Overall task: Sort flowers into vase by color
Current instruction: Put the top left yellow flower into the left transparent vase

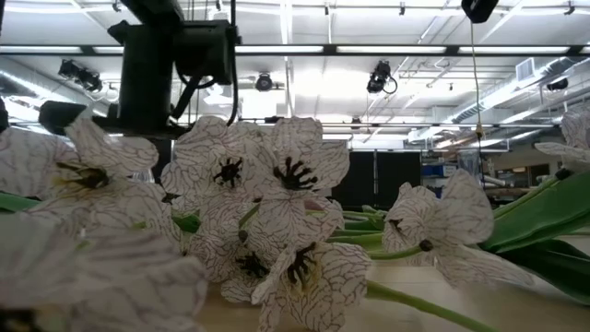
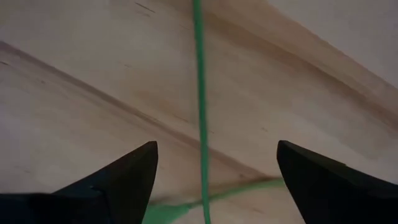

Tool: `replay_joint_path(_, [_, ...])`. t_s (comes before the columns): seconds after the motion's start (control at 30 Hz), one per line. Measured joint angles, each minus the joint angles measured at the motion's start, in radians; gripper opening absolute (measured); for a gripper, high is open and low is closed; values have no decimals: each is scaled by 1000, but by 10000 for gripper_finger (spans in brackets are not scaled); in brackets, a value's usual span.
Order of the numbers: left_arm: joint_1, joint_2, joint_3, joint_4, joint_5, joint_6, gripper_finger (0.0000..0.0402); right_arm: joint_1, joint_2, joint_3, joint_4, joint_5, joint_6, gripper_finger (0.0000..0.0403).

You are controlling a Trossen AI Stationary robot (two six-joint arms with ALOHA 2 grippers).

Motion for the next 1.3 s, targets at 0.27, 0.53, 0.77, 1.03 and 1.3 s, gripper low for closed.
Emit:
replay_joint_path(0.27, [0, -2, -50, 7, -40, -35, 315, 0, 0, 0, 3, 20, 17, 30])
replay_joint_path(0.53, [4, -1, -103, 62, -69, -58, 291, 0, 0, 0, 9, 27, 54, 30])
replay_joint_path(0.77, [4, -3, -138, 126, -94, -98, 265, 0, 0, 0, 47, 27, 80, 30])
replay_joint_path(1.03, [4, -3, -140, 117, -92, -86, 221, 0, 0, 0, 65, 27, 81, 30])
replay_joint_path(1.3, [4, -2, -141, 117, -77, -84, 172, 0, 0, 0, 93, 29, 81, 30])
